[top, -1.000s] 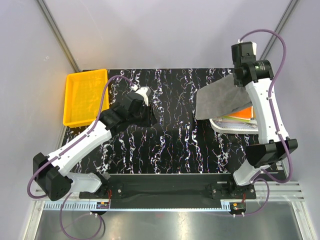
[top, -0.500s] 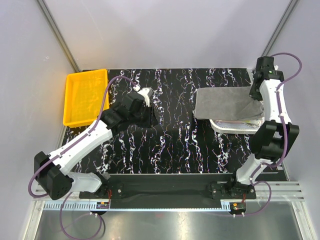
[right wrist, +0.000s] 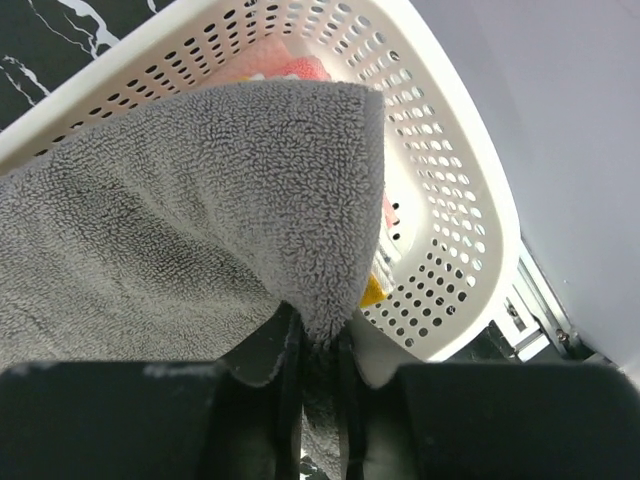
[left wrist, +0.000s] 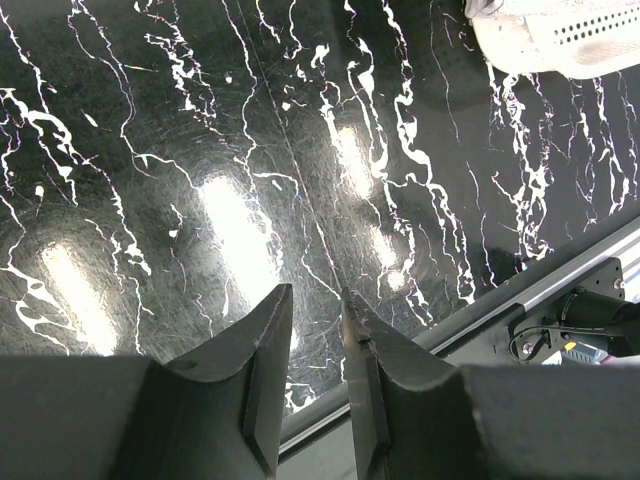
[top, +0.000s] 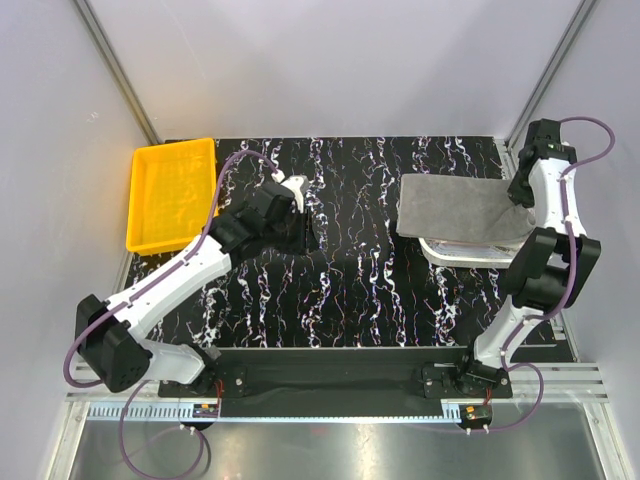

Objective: Fold and stack the towels
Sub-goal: Neatly place the folded towel into the bin

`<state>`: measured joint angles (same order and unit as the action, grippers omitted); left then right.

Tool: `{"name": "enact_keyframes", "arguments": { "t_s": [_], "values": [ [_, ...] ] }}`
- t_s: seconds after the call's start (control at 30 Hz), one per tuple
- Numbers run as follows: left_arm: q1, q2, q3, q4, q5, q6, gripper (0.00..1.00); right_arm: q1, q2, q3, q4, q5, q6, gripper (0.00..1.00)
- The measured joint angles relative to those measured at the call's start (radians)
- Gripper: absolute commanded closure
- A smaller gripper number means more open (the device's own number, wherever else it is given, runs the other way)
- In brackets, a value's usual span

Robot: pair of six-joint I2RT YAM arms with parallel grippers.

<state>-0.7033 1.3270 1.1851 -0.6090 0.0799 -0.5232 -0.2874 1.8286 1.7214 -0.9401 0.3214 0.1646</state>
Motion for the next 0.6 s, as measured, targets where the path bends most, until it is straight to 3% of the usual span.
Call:
{"name": "enact_keyframes", "arguments": {
  "t_s": [0.1, 0.13, 0.2, 0.23, 0.27, 0.6],
  "values": [
    [0.0, 0.005, 0.0, -0.002, 0.0, 0.0, 0.68, -0.004, 0.015, 0.0, 0.001, -0.001, 0.008, 0.59],
    [0.0, 0.006, 0.0, -0.003, 0.0, 0.0, 0.68, -0.007, 0.017, 0.0, 0.001, 0.0, 0.012, 0.37],
    [0.0, 0.009, 0.0, -0.003, 0.0, 0.001, 0.68, -0.013, 0.017, 0.0, 0.001, 0.002, 0.015, 0.21],
    [0.0, 0.011, 0.0, -0.003, 0.0, 0.001, 0.67, -0.016, 0.017, 0.0, 0.002, 0.002, 0.019, 0.07],
    [0.0, 0.011, 0.0, -0.003, 0.0, 0.001, 0.67, -0.018, 0.016, 0.0, 0.002, 0.002, 0.024, 0.01],
    [0.008, 0.011, 0.018, -0.009, 0.0, 0.005, 0.65, -0.013, -0.05, -0.011, 0.004, -0.036, 0.043, 0.0]
  ]
}}
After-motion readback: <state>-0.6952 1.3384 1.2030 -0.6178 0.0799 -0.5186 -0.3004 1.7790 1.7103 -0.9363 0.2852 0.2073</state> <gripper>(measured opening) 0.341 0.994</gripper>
